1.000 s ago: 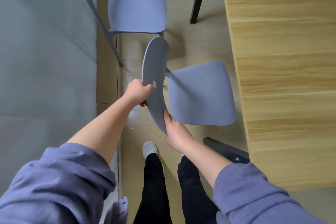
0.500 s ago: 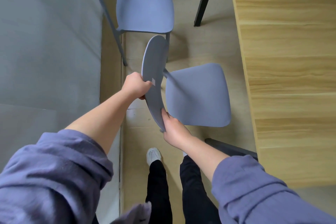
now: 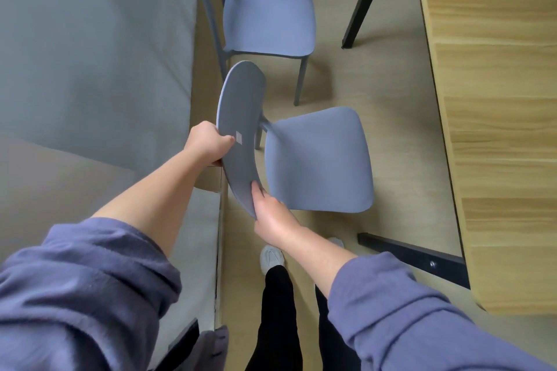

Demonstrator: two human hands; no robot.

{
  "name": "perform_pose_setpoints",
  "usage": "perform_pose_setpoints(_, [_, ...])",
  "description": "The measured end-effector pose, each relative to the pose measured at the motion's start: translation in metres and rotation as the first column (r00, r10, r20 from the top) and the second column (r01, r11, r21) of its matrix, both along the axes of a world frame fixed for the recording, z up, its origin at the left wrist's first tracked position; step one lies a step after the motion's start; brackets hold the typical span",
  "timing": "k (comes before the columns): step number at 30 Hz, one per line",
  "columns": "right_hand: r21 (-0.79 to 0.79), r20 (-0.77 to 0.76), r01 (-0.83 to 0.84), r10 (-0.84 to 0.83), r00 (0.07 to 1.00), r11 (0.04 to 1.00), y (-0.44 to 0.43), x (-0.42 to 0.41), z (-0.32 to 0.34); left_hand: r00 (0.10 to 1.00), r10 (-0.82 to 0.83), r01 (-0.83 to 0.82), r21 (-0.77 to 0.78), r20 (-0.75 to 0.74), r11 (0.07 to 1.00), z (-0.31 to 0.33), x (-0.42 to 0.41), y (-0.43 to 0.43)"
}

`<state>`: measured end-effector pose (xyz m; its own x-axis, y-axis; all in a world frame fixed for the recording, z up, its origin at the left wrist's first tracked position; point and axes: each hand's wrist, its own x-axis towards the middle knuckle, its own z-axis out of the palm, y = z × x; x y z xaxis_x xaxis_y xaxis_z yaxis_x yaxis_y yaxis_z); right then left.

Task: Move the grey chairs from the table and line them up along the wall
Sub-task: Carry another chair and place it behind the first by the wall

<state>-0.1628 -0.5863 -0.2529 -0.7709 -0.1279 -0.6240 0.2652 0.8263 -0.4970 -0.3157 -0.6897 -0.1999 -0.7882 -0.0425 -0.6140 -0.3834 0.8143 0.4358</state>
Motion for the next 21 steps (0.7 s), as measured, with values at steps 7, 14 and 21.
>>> perform_pose_setpoints(7, [-0.029,0.010,-0.041,0.041,0.999,0.999,-0.028,-0.012,0.002,0.997,0.076,-0.076,-0.006,0.009,0.997,0.001,-0.012,-0.030])
perform_pose_setpoints(14, [-0.050,-0.002,-0.083,0.083,0.997,0.995,-0.055,-0.032,0.005,0.994,0.093,-0.100,-0.104,-0.064,0.990,0.009,-0.026,-0.051])
perform_pose_setpoints(21, [-0.082,0.006,-0.148,0.149,0.989,0.986,-0.070,-0.040,0.000,0.988,0.144,-0.153,-0.182,-0.061,0.971,0.009,-0.030,-0.071])
